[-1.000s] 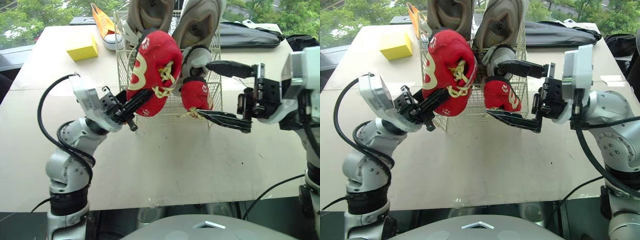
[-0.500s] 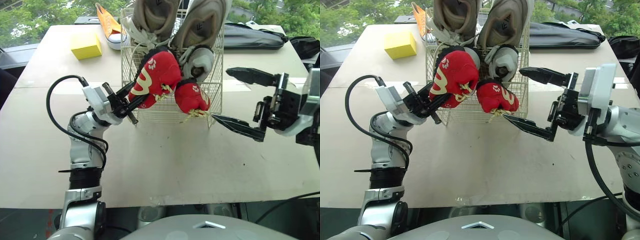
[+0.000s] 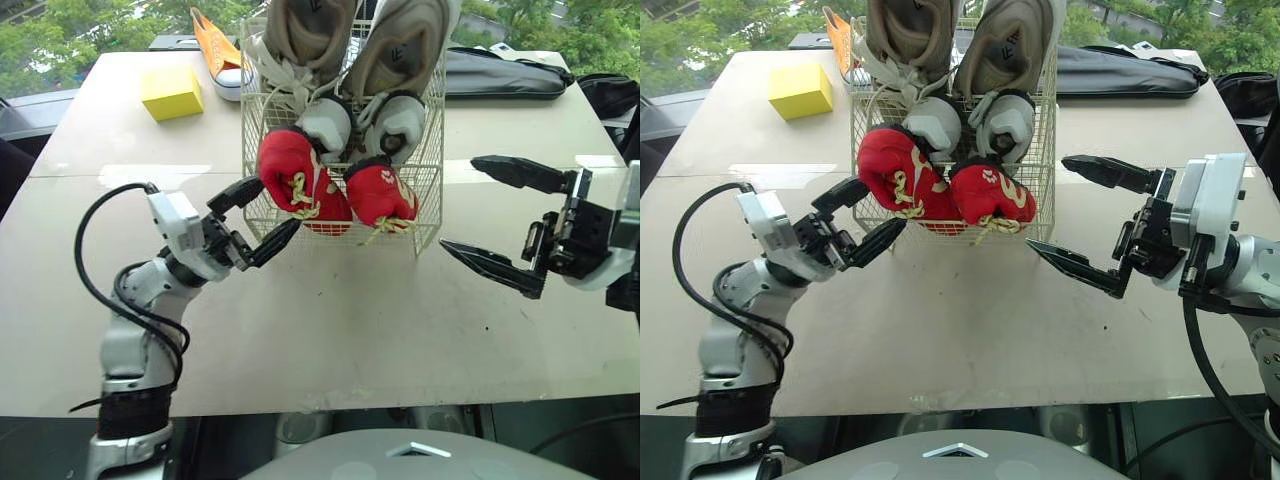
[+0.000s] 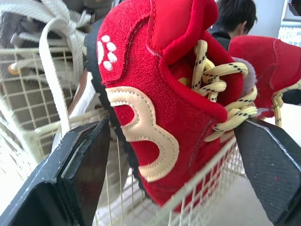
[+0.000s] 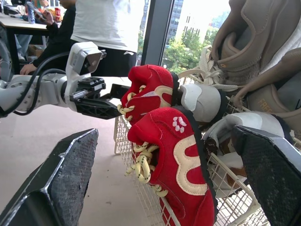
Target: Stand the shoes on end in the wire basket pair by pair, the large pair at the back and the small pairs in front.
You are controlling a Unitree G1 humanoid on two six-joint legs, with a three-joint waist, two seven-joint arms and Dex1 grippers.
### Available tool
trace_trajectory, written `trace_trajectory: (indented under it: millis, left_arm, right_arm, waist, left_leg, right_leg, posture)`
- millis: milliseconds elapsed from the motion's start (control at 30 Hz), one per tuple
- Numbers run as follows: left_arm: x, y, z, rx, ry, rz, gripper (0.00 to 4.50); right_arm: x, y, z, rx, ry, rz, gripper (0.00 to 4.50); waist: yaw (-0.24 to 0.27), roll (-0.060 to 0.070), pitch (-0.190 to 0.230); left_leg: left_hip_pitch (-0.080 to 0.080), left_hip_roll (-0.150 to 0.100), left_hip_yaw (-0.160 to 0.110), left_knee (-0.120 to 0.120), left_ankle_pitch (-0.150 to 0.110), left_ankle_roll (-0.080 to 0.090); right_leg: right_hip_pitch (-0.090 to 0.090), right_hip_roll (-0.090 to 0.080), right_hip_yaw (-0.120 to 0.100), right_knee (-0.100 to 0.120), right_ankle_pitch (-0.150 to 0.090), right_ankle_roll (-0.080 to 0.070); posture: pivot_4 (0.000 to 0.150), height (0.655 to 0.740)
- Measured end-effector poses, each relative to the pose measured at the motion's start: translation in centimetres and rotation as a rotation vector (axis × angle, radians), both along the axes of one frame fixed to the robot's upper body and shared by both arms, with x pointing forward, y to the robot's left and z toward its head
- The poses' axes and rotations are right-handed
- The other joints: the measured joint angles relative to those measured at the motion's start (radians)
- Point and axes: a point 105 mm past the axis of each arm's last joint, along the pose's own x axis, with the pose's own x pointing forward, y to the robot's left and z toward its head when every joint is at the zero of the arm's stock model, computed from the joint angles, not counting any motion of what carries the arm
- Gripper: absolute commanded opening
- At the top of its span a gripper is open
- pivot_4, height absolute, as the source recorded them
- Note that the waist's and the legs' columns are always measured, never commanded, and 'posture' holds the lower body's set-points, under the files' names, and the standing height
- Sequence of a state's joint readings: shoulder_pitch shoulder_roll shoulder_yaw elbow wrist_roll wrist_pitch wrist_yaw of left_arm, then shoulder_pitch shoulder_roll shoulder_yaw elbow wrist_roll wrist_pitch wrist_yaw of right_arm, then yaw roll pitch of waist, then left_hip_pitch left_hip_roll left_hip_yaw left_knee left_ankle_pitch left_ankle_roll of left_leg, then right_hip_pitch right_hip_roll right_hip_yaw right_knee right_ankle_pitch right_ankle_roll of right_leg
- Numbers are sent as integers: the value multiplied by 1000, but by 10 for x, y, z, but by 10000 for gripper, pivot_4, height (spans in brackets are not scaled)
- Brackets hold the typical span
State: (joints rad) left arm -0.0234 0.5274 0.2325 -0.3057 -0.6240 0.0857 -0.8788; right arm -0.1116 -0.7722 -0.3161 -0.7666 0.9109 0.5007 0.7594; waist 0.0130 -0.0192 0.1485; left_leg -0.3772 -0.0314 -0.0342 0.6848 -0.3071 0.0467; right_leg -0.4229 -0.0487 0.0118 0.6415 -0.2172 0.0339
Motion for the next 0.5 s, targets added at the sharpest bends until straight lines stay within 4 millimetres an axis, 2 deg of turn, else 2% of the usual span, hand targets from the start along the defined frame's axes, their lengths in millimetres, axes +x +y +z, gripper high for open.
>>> trace_trajectory:
  millis: [200, 500]
  left_arm:
    - [-9, 6, 5, 121, -14, -7, 44644]
    - [-20, 0, 8, 210, -14, -92, 44644]
  right_arm:
    - [0, -1, -12, -19, 42, -1, 45000]
    - [0, -4, -26, -52, 80, -32, 45000]
  waist:
    - [0, 0, 1]
    - [0, 0, 1]
  left_leg:
    - [-1, 0, 0, 0, 0, -1]
    - [-1, 0, 0, 0, 0, -1]
  right_leg:
    - [0, 0, 0, -1, 0, 0]
    - [0, 0, -1, -2, 0, 0]
  posture:
    - [1500, 7400]
    - [1500, 7400]
